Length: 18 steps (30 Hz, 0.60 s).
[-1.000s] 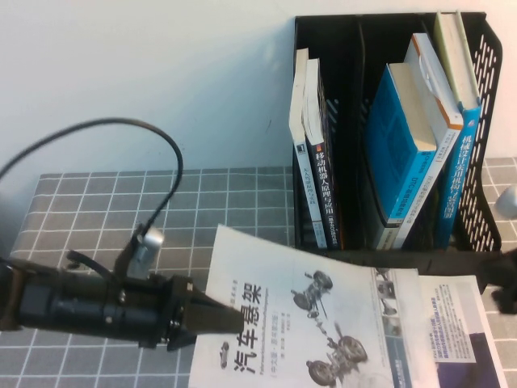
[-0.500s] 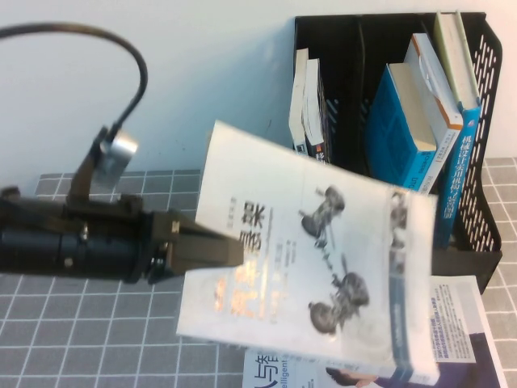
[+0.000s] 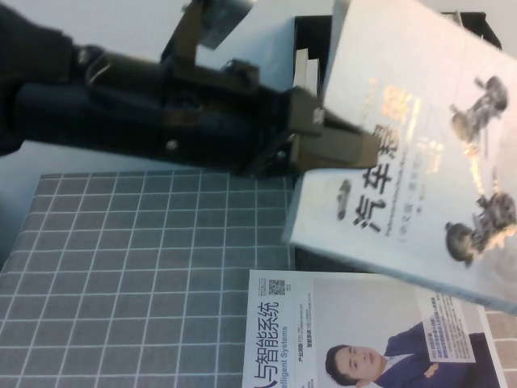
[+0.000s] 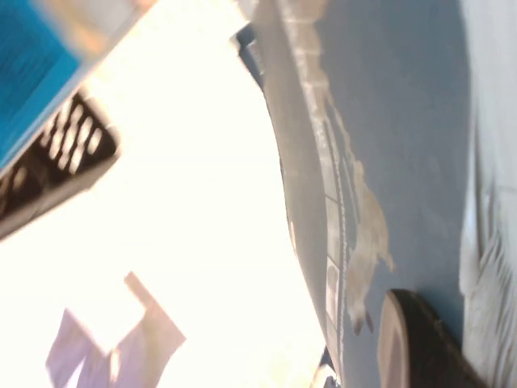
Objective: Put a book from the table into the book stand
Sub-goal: Place the book on the book shelf
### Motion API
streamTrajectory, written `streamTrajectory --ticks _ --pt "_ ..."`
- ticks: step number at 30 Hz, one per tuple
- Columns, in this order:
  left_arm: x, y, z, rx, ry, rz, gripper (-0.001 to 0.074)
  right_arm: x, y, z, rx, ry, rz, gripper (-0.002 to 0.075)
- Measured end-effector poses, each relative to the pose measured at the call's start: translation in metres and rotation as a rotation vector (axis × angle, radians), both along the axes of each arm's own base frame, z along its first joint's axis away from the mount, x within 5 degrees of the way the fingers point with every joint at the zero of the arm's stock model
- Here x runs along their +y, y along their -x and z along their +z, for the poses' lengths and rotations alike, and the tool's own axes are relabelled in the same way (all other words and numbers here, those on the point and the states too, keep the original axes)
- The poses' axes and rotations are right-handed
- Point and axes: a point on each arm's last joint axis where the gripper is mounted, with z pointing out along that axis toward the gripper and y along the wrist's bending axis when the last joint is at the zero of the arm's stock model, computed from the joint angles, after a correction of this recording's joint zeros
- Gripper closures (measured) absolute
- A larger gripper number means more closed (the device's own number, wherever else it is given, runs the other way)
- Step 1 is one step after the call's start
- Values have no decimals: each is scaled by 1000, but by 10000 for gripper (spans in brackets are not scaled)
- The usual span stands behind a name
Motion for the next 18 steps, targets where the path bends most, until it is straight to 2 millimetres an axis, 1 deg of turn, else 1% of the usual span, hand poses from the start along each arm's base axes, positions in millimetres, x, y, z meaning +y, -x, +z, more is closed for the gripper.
streamTrajectory --ticks 3,5,7,11,12,14,18 --pt "-23 -9 20 -33 -9 -3 622 -5 12 3 6 2 -46 729" --pt "-38 -22 29 -41 -26 21 622 -8 18 3 26 7 -71 729" --pt "-48 -36 35 -44 -45 57 622 -10 21 1 47 10 -90 729" --pt "-63 -73 40 -27 -90 175 622 -11 25 0 69 5 -105 729" --pt "-64 -79 45 -34 -88 204 622 -10 25 0 70 -2 -104 729" --pt "-68 -94 48 -24 -101 261 622 -8 25 -1 77 -29 -96 729" --pt "-74 -107 49 7 -144 344 622 -5 25 -3 87 -75 -78 729"
